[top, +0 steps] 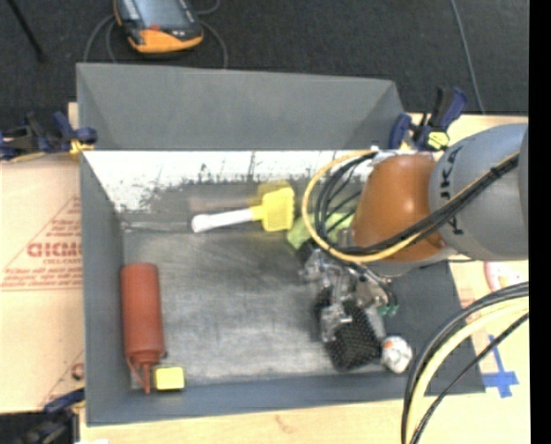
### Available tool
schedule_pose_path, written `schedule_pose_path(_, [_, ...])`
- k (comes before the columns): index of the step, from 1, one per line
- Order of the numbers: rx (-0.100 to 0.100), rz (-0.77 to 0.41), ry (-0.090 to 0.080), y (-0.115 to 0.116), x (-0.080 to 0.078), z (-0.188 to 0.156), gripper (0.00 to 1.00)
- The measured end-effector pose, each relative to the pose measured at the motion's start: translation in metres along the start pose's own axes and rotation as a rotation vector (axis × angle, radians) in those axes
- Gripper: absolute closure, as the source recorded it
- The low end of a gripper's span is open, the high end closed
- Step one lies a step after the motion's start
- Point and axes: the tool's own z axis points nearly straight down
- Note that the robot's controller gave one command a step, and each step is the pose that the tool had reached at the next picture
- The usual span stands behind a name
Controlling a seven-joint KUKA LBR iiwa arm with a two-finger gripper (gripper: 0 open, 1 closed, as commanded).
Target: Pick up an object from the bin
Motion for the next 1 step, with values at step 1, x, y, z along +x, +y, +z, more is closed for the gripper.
schedule_pose_path(1, [0.0, -0.001, 0.001, 0.0002, 0.0002, 0.0002, 0.0])
